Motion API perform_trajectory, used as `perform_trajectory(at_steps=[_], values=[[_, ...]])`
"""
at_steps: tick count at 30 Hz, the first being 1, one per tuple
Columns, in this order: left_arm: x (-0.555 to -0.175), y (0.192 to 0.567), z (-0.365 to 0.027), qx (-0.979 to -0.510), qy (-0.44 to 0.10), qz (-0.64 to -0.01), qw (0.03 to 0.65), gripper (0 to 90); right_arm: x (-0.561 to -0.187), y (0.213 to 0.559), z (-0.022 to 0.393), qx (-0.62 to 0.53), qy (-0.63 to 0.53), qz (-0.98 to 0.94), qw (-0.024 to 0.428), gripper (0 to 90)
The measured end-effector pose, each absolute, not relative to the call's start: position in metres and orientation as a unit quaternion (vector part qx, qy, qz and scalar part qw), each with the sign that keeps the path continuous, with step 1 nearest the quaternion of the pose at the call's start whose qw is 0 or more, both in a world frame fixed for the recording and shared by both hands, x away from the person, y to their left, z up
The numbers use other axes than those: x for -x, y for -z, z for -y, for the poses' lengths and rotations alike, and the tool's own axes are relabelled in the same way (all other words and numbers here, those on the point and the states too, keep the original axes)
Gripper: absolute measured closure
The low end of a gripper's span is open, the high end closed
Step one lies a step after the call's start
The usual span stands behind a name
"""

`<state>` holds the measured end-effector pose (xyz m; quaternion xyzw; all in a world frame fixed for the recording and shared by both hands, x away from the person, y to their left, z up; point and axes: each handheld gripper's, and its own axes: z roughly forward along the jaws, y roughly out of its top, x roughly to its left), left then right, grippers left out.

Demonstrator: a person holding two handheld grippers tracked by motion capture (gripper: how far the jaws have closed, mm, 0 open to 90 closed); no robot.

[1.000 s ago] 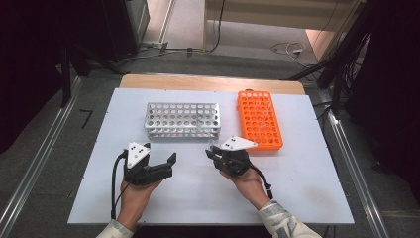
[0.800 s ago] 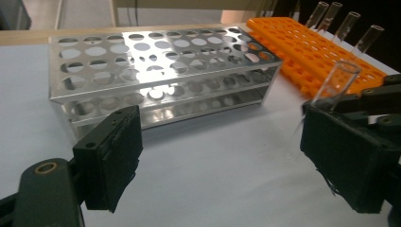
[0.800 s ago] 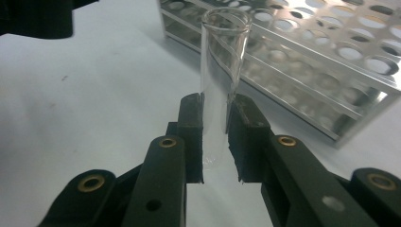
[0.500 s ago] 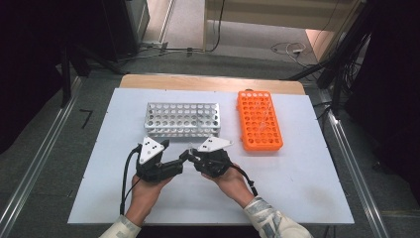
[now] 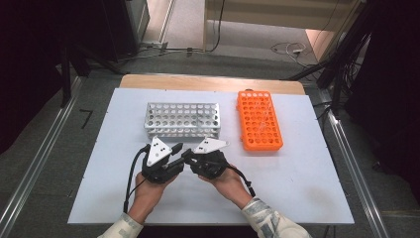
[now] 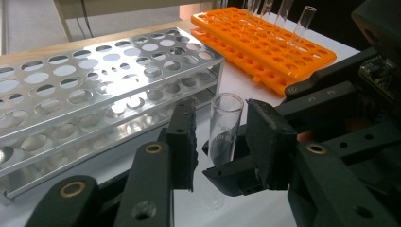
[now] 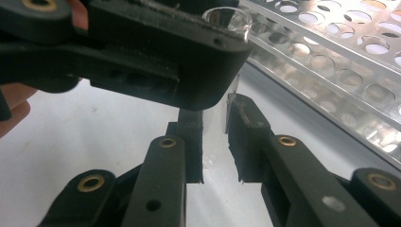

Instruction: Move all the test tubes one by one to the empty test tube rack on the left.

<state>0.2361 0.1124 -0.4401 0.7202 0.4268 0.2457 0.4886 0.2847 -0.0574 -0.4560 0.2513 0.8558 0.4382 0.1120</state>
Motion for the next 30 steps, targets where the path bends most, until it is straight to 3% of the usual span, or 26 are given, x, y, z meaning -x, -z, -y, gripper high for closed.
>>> perform_trajectory(at_steps=[3, 7, 14, 15, 18, 19, 24, 30], values=[[-0.236, 0.441, -0.110, -0.723, -0.249, -0.425, 0.484, 65.1, -0.284, 0.456, 0.057, -0.250, -0.436, -0.857, 0.112, 73.5], [-0.236, 0.441, -0.109, -0.725, -0.257, -0.421, 0.481, 74.5, -0.284, 0.457, 0.056, -0.251, -0.435, -0.858, 0.111, 73.5], [-0.237, 0.440, -0.107, -0.727, -0.255, -0.422, 0.478, 75.8, -0.285, 0.457, 0.058, -0.254, -0.437, -0.856, 0.109, 70.3], [-0.237, 0.439, -0.108, -0.726, -0.255, -0.423, 0.478, 75.8, -0.285, 0.457, 0.058, -0.255, -0.438, -0.855, 0.107, 60.1], [-0.238, 0.439, -0.110, -0.724, -0.254, -0.425, 0.480, 75.8, -0.286, 0.456, 0.061, -0.256, -0.439, -0.855, 0.104, 54.2], [-0.239, 0.439, -0.111, -0.722, -0.252, -0.429, 0.481, 75.8, -0.287, 0.454, 0.064, -0.264, -0.439, -0.852, 0.107, 43.0], [-0.246, 0.438, -0.120, -0.709, -0.236, -0.450, 0.489, 75.8, -0.286, 0.452, 0.078, -0.274, -0.442, -0.847, 0.110, 33.1], [-0.251, 0.433, -0.126, -0.701, -0.240, -0.460, 0.490, 75.8, -0.284, 0.455, 0.105, -0.284, -0.437, -0.844, 0.126, 29.2]])
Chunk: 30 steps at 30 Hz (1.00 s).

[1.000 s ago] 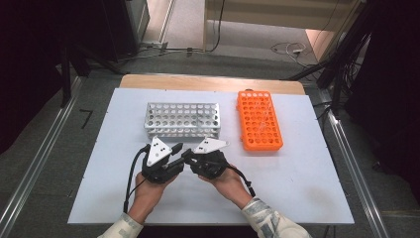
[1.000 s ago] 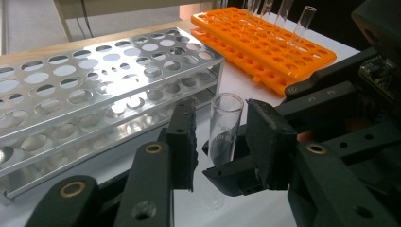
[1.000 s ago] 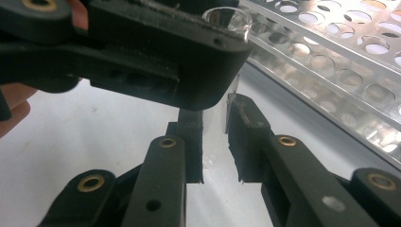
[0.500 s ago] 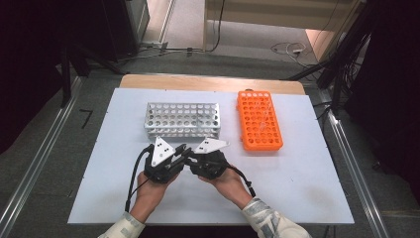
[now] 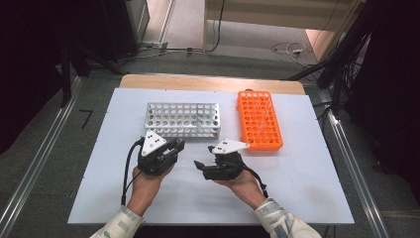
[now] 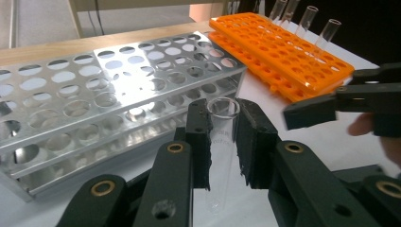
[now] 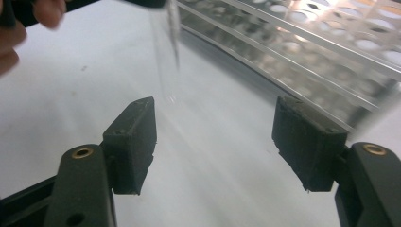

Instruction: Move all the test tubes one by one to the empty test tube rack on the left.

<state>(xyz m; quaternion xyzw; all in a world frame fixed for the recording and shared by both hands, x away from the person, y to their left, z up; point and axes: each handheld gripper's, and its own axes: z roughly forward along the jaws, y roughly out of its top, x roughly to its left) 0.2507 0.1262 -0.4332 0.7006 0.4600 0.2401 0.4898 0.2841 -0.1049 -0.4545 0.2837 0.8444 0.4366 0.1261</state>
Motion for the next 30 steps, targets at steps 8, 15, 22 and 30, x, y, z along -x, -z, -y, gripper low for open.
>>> perform_trajectory(at_steps=[8, 15, 22, 30], values=[[-0.264, 0.430, -0.134, -0.691, -0.252, -0.476, 0.482, 75.8, -0.284, 0.459, 0.148, -0.318, -0.433, -0.833, 0.132, 24.6], [-0.278, 0.427, -0.141, -0.680, -0.258, -0.491, 0.480, 75.8, -0.281, 0.457, 0.167, -0.333, -0.437, -0.824, 0.136, 24.2], [-0.284, 0.420, -0.152, -0.667, -0.266, -0.503, 0.482, 75.8, -0.282, 0.456, 0.177, -0.349, -0.438, -0.816, 0.142, 24.1], [-0.290, 0.407, -0.166, -0.657, -0.276, -0.511, 0.480, 75.9, -0.283, 0.456, 0.177, -0.350, -0.437, -0.816, 0.144, 24.1]])
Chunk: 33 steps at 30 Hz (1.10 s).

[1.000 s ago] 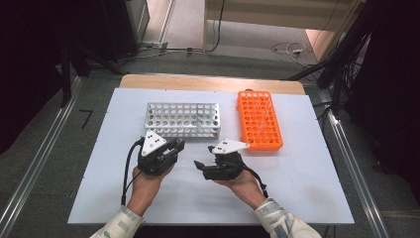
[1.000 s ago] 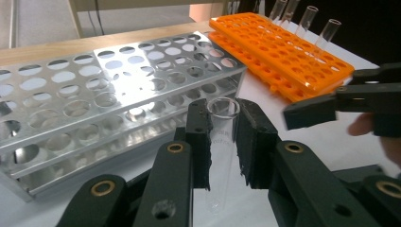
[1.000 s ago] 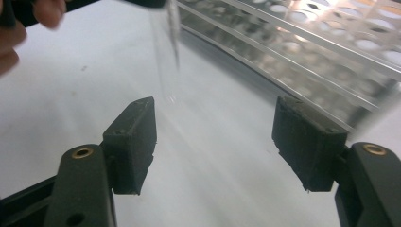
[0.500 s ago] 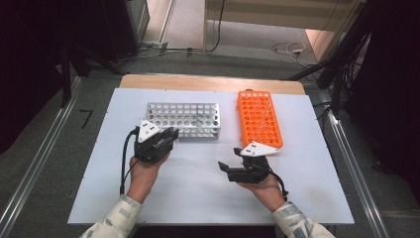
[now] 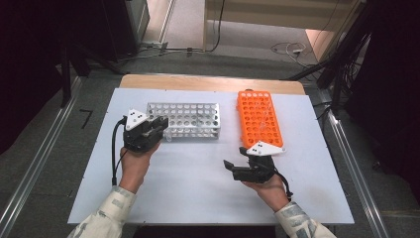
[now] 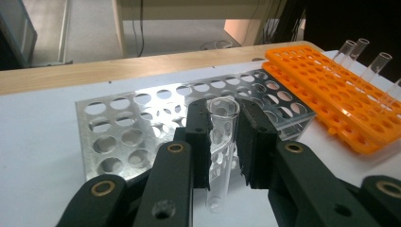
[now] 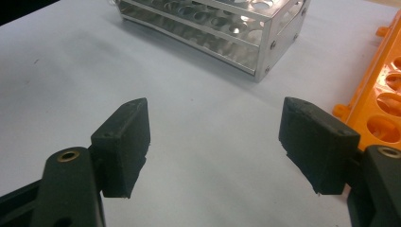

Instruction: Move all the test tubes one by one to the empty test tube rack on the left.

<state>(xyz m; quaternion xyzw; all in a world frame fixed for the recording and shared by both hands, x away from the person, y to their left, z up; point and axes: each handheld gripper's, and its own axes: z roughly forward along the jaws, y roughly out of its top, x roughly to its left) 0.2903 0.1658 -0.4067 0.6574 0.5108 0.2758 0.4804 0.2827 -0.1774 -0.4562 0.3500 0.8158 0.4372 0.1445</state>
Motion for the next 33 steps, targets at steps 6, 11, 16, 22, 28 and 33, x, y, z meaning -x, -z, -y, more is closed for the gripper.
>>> perform_trajectory(at_steps=[6, 11, 16, 22, 28, 33], values=[[-0.295, 0.399, -0.176, -0.649, -0.286, -0.524, 0.473, 75.9, -0.283, 0.456, 0.178, -0.352, -0.437, -0.815, 0.144, 24.1], [-0.299, 0.394, -0.185, -0.640, -0.292, -0.532, 0.471, 75.8, -0.283, 0.455, 0.178, -0.355, -0.440, -0.812, 0.143, 23.0], [-0.302, 0.388, -0.192, -0.634, -0.302, -0.538, 0.466, 75.9, -0.284, 0.456, 0.178, -0.354, -0.438, -0.814, 0.143, 22.6], [-0.310, 0.384, -0.198, -0.629, -0.317, -0.543, 0.457, 75.9, -0.283, 0.455, 0.178, -0.354, -0.439, -0.814, 0.142, 22.4], [-0.316, 0.384, -0.203, -0.624, -0.330, -0.549, 0.447, 75.8, -0.283, 0.455, 0.179, -0.356, -0.441, -0.812, 0.142, 22.0], [-0.320, 0.387, -0.203, -0.626, -0.336, -0.552, 0.436, 75.8, -0.284, 0.455, 0.179, -0.356, -0.441, -0.812, 0.141, 21.6]])
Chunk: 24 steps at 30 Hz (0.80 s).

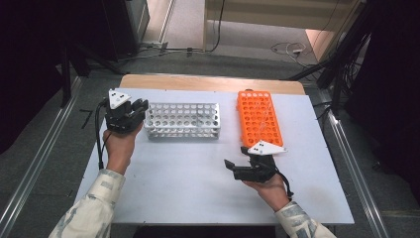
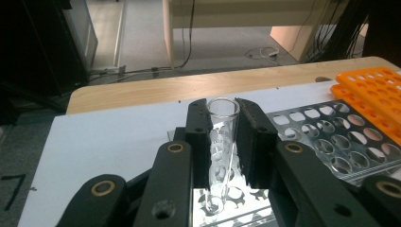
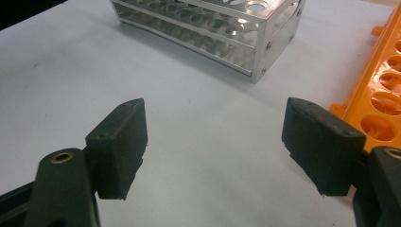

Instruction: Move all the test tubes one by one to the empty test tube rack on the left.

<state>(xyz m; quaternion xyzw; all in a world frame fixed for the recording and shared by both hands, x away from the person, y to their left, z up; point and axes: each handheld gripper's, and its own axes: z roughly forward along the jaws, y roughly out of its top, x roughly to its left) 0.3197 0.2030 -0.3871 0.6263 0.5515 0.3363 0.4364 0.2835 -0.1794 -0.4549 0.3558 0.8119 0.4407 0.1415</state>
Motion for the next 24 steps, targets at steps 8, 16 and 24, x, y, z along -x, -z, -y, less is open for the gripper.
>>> perform_trajectory(at_steps=[8, 16, 24], values=[[-0.322, 0.391, -0.202, -0.625, -0.342, -0.550, 0.435, 75.8, -0.283, 0.455, 0.179, -0.355, -0.441, -0.812, 0.143, 20.8], [-0.325, 0.403, -0.200, -0.628, -0.342, -0.552, 0.429, 75.7, -0.283, 0.454, 0.180, -0.355, -0.443, -0.811, 0.144, 20.9], [-0.324, 0.424, -0.195, -0.633, -0.348, -0.550, 0.419, 75.6, -0.283, 0.454, 0.181, -0.355, -0.442, -0.811, 0.147, 20.9]])
